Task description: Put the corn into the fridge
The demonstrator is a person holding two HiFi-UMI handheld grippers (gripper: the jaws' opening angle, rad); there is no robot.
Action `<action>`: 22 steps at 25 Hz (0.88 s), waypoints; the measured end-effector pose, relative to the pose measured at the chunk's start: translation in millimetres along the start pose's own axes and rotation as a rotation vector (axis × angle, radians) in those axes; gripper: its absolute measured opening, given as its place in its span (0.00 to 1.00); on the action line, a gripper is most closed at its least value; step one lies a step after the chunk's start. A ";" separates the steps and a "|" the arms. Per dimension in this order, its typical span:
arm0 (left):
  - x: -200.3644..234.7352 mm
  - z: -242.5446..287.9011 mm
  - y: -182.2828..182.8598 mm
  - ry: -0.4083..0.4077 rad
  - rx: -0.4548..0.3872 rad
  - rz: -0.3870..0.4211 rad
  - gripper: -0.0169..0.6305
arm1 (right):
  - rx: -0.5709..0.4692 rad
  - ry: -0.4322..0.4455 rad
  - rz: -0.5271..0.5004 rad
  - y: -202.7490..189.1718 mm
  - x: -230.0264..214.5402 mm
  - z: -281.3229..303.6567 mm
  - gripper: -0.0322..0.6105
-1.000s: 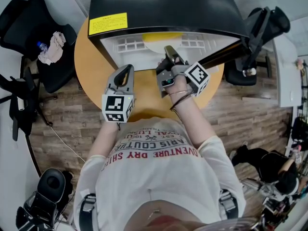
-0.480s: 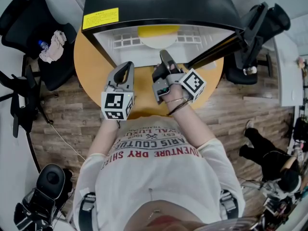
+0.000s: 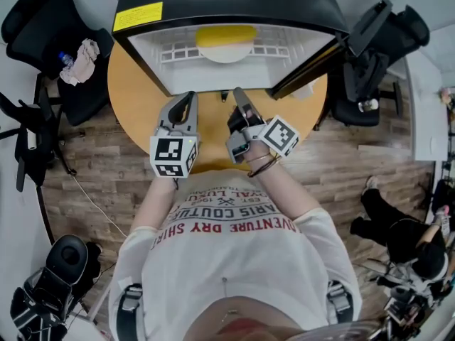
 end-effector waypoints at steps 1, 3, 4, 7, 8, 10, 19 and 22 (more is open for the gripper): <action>-3.0 -0.7 -0.3 0.004 0.001 -0.002 0.07 | 0.007 -0.017 -0.060 1.5 -1.8 -4.8 0.10; -9.0 -1.9 -1.3 0.009 0.005 -0.003 0.07 | 0.017 -0.025 -0.189 7.4 -4.2 -12.0 0.10; -11.9 -2.4 -2.0 0.011 0.008 -0.004 0.07 | 0.018 -0.033 -0.255 11.8 -5.8 -15.5 0.10; -20.5 -3.0 -4.7 0.016 0.019 -0.007 0.07 | 0.013 -0.087 -0.418 22.8 -10.5 -26.1 0.10; -23.3 -2.9 -5.5 0.017 0.022 -0.009 0.07 | 0.013 -0.100 -0.483 25.2 -10.6 -28.7 0.10; -28.4 -2.4 -6.3 0.019 0.026 -0.008 0.07 | 0.021 -0.109 -0.653 26.6 -7.3 -31.9 0.10; -41.2 1.9 -13.7 0.022 0.035 0.042 0.07 | 0.075 -0.038 -1.217 14.3 19.6 -31.1 0.10; -40.7 2.6 -13.9 0.027 0.031 0.040 0.07 | 0.078 -0.012 -1.293 12.4 24.1 -28.4 0.10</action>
Point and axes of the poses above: the fingertips, and each gripper's own axes: z forward along the fingers, x to its left, y out of its top, the point moved 7 cm from there along -z, backward along the fingers, and after that the axes turned 13 degrees about z, right-handed, at the moved point
